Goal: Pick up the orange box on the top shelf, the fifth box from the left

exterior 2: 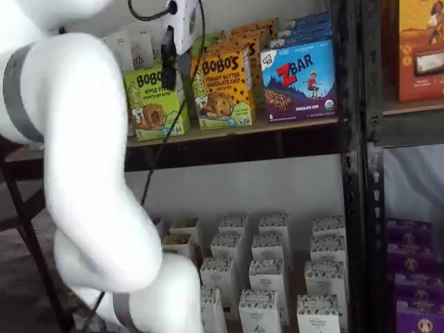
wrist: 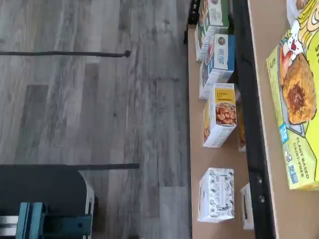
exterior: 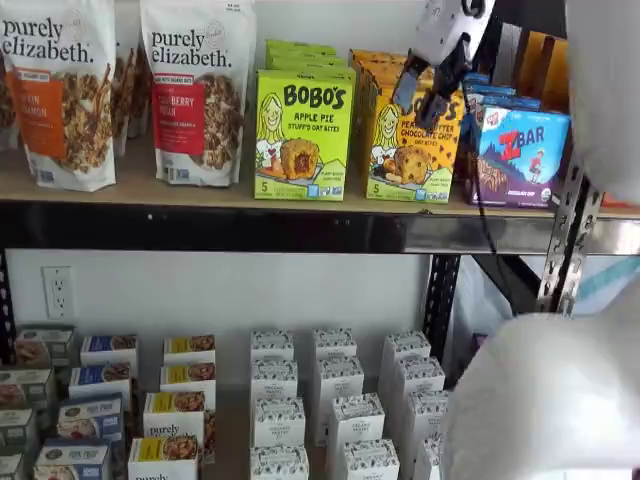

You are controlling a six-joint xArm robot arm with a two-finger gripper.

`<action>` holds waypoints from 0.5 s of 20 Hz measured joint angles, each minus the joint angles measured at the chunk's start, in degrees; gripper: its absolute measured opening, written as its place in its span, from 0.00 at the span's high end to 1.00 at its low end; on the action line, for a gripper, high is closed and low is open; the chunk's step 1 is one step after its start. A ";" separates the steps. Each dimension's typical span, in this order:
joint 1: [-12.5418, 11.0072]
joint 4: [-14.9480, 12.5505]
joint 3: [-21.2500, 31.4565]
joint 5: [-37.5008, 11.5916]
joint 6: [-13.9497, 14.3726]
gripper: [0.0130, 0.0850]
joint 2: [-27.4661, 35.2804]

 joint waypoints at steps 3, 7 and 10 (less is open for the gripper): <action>-0.39 0.63 -0.93 0.20 -0.07 0.00 0.55; -0.25 0.18 -1.98 0.43 0.07 0.00 1.26; -0.44 0.80 -1.60 -0.77 -0.03 0.00 1.09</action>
